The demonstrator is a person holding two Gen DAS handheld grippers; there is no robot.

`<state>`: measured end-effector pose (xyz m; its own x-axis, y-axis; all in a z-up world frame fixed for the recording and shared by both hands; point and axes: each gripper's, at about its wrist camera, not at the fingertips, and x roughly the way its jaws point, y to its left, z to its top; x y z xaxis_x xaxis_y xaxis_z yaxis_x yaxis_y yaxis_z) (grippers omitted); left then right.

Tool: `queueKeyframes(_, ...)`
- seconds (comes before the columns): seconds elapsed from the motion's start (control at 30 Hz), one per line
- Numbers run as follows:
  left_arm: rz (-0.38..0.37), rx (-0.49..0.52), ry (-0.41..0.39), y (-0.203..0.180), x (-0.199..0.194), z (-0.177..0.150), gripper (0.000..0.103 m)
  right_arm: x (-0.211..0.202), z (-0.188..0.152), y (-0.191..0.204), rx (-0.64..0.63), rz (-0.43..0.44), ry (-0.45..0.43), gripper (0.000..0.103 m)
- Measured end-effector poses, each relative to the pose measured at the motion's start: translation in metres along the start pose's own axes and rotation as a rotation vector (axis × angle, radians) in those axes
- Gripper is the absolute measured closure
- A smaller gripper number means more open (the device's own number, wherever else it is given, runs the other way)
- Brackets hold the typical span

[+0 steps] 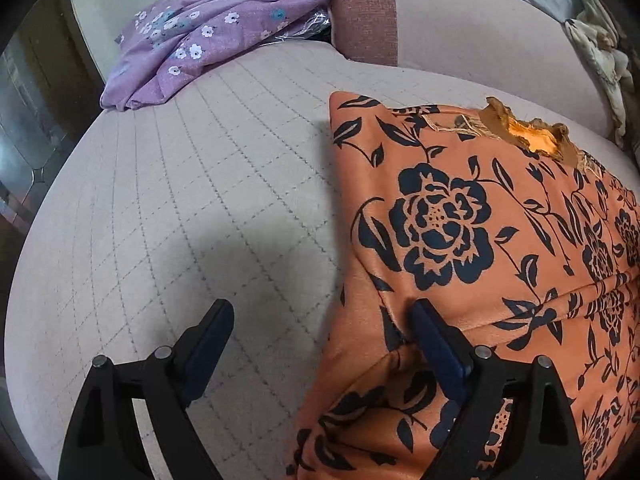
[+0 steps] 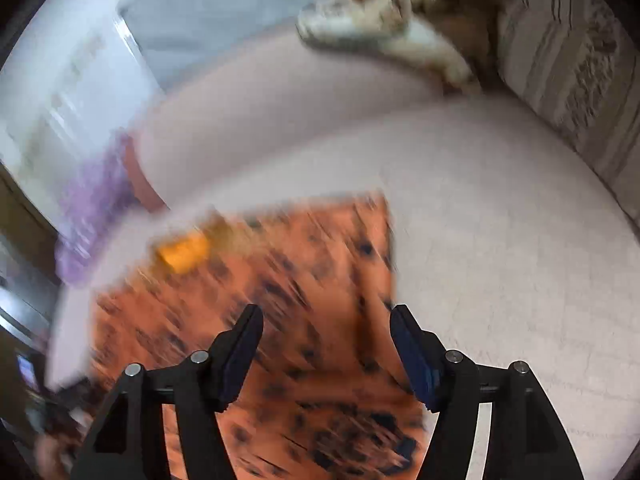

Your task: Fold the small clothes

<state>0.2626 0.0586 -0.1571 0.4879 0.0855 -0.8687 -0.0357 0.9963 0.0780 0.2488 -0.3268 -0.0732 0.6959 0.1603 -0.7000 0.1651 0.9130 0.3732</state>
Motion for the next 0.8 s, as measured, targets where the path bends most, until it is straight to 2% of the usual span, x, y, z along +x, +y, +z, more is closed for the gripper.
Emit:
queueKeyframes(0.1,0.020,0.007,-0.013,-0.001,0.002,0.000,0.007,0.009,0.016,0.012,0.027,0.188,0.017,0.023)
queueKeyframes(0.13,0.024,0.007,-0.018,-0.001,0.002,0.000,0.006,0.018,0.017,0.010,0.057,0.276,0.055,0.020)
queueKeyframes(0.17,0.025,0.005,-0.021,-0.001,0.003,0.000,0.006,0.037,0.014,0.004,0.093,0.321,0.094,0.018)
queueKeyframes(0.2,0.018,0.000,-0.021,0.000,0.003,-0.001,0.005,0.052,0.008,-0.007,0.117,0.283,0.128,0.017)
queueKeyframes(0.23,0.013,-0.002,-0.019,0.000,0.003,0.000,0.005,0.081,-0.002,-0.026,0.177,0.181,0.231,0.021)
queueKeyframes(0.27,0.007,0.000,-0.016,0.002,0.004,-0.001,0.005,0.093,-0.012,-0.045,0.268,0.192,0.264,0.023)
queueKeyframes(0.33,-0.004,0.005,-0.025,0.003,0.005,-0.001,0.003,0.074,-0.002,-0.044,0.301,0.237,0.179,0.021)
queueKeyframes(0.4,0.002,-0.011,-0.027,0.004,0.008,-0.001,0.000,0.060,0.009,-0.030,0.264,0.283,0.146,0.020)
queueKeyframes(0.5,0.003,-0.041,-0.024,0.006,0.009,-0.001,0.000,0.068,0.016,-0.020,0.215,0.339,0.136,0.009)
queueKeyframes(0.57,0.002,-0.036,-0.013,0.005,0.005,-0.001,0.000,0.101,0.002,-0.037,0.218,0.189,0.249,0.012)
queueKeyframes(0.63,-0.005,-0.024,-0.036,0.009,-0.010,-0.001,0.001,0.081,0.000,-0.040,0.271,0.212,0.156,0.012)
queueKeyframes(0.67,-0.003,-0.027,-0.058,0.013,-0.020,-0.003,0.001,0.068,0.000,-0.033,0.273,0.205,0.157,0.011)
queueKeyframes(0.73,-0.030,-0.046,-0.095,0.025,-0.044,-0.014,0.001,0.037,-0.007,-0.021,0.210,0.246,0.135,0.012)
queueKeyframes(0.8,-0.061,-0.075,-0.125,0.041,-0.071,-0.036,0.001,0.001,-0.026,-0.016,0.157,0.231,0.119,0.012)
